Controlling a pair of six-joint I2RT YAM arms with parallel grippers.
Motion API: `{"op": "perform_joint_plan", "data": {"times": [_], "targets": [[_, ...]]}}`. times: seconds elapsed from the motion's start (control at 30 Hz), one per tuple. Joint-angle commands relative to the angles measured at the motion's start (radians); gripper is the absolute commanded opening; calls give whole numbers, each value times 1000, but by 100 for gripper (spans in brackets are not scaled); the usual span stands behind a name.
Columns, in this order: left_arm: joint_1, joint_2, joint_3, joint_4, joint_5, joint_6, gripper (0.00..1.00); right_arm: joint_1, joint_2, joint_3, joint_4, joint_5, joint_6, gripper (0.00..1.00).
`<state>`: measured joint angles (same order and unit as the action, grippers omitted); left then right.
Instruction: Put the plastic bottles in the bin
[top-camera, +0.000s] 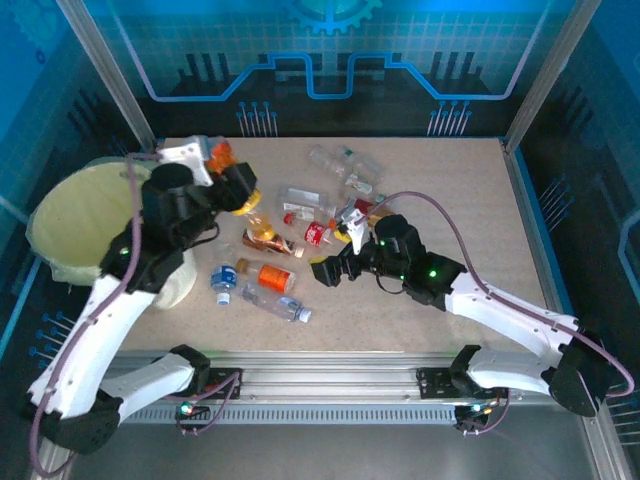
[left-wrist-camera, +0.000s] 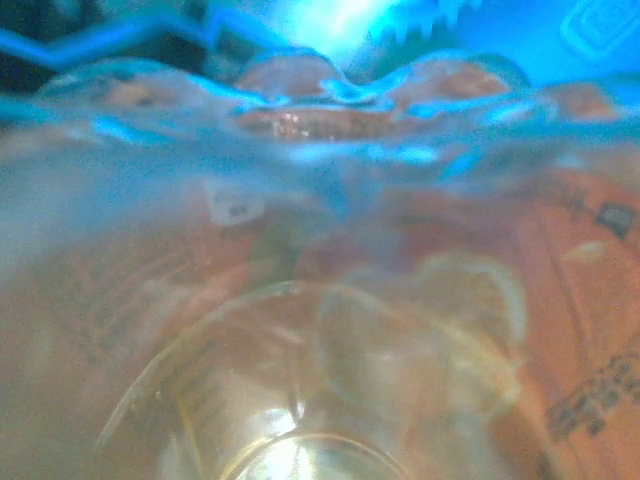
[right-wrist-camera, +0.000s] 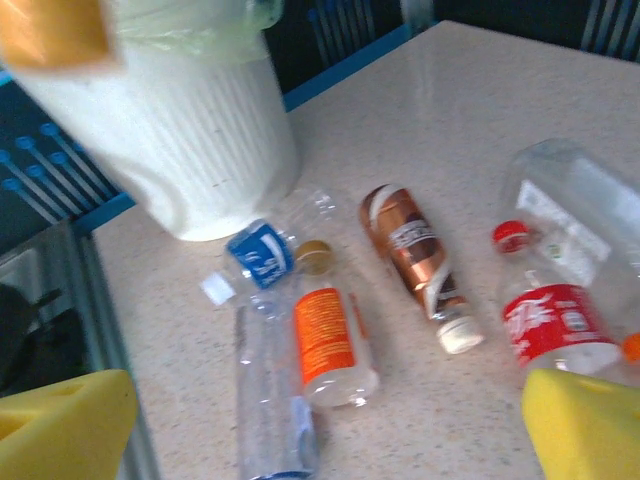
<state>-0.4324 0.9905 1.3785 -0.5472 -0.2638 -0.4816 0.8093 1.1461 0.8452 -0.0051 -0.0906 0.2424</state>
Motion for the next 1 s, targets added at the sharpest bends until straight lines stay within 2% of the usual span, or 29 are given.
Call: {"op": "perform_joint_plan", "data": {"times": [0.0, 0.23, 0.33, 0.6, 0.7, 0.83, 0.9, 0.97], "targets": [[17, -36, 118, -175, -242, 176, 53, -31, -13, 19, -15, 78, -31, 100], [104, -8, 315, -168, -560, 451, 52, -49, -13, 15, -22, 75, -13, 100], [205, 16, 349, -162, -594, 506, 52, -50, -14, 15, -31, 77, -2, 100], [545, 89, 383, -295, -394, 431, 52, -50, -43, 16, -77, 105, -5, 100], [678, 123, 371, -322, -257, 381, 52, -53, -57, 6, -90, 118, -6, 100], [864, 177, 339, -363, 0, 286, 53, -55, -66, 0, -102, 121, -5, 100], [920, 193, 303, -365, 88, 261, 54, -57, -68, 1, -111, 119, -4, 100], [947, 197, 255, -354, 129, 251, 56, -56, -69, 2, -116, 118, -2, 100]]}}
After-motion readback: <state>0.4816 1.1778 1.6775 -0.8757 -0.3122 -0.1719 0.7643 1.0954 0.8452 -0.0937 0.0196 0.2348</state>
